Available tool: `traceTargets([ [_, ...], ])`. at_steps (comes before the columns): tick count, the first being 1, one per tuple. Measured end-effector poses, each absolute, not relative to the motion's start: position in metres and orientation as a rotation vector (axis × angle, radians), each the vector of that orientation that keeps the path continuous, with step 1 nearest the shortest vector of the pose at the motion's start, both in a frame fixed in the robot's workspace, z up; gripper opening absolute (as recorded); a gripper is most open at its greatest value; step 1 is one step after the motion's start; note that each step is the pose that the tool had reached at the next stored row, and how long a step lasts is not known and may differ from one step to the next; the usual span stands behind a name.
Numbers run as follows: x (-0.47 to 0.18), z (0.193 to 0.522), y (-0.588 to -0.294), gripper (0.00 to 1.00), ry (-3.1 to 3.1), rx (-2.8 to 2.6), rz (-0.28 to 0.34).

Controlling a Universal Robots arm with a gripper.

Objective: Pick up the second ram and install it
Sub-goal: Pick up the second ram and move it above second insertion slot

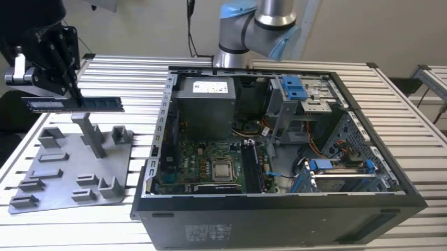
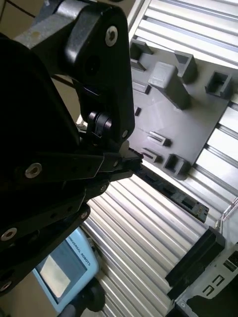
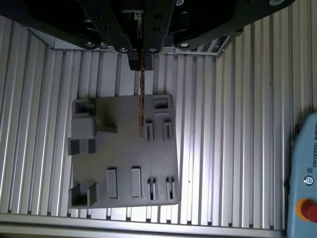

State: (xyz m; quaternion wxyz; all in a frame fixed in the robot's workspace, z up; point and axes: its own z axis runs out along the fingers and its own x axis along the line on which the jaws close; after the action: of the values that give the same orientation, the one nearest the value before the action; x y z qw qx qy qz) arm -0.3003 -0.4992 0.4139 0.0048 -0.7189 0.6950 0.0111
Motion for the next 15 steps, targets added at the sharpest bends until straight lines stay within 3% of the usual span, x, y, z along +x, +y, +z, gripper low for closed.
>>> traceTargets([
  [15, -0.272, 0.414, -0.499, 0.14, 2.177, -2.252, 0.036],
])
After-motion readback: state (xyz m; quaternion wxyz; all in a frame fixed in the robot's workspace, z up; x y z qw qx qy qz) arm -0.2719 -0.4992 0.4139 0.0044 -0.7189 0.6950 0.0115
